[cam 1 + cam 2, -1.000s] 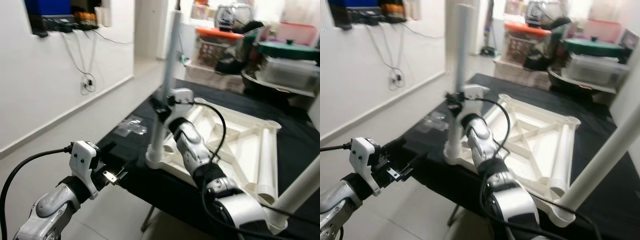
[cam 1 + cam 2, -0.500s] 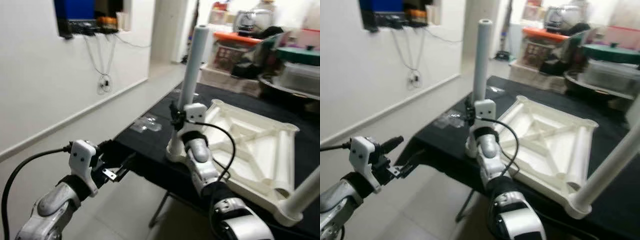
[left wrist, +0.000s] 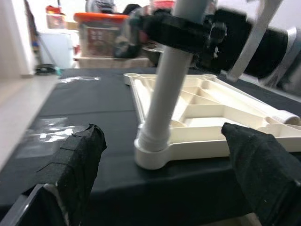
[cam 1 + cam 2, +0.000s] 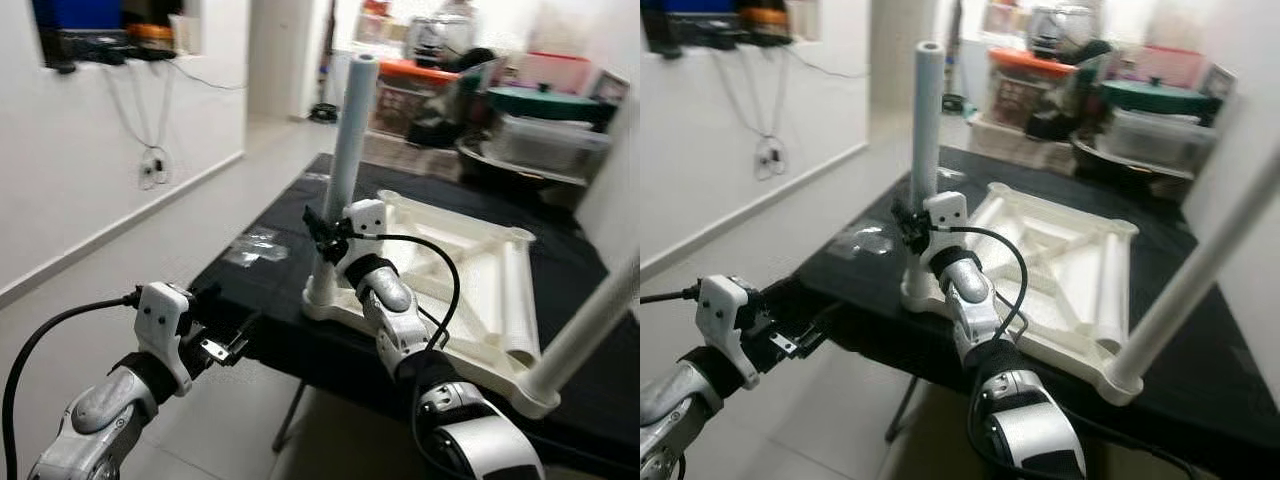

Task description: Building children table

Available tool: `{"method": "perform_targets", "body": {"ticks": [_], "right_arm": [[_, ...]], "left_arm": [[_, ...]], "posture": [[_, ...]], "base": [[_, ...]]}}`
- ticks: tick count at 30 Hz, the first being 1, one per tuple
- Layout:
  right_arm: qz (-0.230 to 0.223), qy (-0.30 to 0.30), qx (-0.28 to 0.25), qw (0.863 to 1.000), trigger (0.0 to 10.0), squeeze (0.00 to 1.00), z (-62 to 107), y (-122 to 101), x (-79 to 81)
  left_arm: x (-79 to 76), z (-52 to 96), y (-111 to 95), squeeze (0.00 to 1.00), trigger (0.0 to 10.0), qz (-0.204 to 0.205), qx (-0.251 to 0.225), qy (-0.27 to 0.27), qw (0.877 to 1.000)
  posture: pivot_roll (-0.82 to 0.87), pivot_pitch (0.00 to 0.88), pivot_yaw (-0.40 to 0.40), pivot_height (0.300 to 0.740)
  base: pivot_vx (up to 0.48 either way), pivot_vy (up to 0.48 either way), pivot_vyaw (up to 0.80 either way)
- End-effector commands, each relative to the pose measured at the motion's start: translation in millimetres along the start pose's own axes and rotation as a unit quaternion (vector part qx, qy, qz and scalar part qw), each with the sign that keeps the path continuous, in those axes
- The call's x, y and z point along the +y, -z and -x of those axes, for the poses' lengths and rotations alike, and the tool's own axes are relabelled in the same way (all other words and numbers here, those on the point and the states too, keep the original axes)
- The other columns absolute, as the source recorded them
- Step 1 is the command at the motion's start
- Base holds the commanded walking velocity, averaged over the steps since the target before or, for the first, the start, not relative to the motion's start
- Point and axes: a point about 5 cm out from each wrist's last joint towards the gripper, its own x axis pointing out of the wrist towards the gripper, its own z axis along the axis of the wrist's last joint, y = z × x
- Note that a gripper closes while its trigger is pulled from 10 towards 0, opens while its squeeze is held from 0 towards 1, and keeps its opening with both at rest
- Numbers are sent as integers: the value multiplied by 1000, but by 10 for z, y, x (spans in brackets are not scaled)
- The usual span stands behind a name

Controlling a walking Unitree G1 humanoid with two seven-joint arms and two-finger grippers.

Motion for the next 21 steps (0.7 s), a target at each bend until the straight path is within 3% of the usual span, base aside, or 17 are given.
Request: {"method": "perform_targets", "body": {"ticks": [1, 4, 9, 10, 13, 21], "right_arm": [[-40, -49, 28, 998, 0, 0, -10, 128, 151], [-34, -99, 22, 994, 0, 0, -85, 16, 148], [-17, -127, 26, 991, 0, 0, -129, -26, 172], [-10, -178, 31, 983, 0, 0, -160, -48, 258], [-10, -228, 25, 973, 0, 0, -177, -86, 333], [-28, -290, 12, 956, 0, 0, -213, -177, 386]], "left_arm": [[-15, -40, 15, 0, 10000, 2, -1, 5, 1000], [-19, -40, 27, 0, 10000, 3, 0, 4, 1000], [-17, -24, 39, 0, 10000, 4, 1, 2, 1000], [-17, 3, 60, 0, 10000, 0, 8, 5, 1000], [-8, 13, 63, 0, 10000, -1, 10, 5, 1000], [-16, 2, 63, 0, 10000, 4, 6, 2, 1000]], "posture": [[127, 0, -109, 740], [136, 0, -116, 740], [138, 0, -120, 740], [141, 0, -124, 740], [141, 0, -124, 740], [146, 0, -136, 740]], "base": [[0, 0, 0], [0, 0, 0], [0, 0, 0], [0, 0, 0], [0, 0, 0], [0, 0, 0]]}}
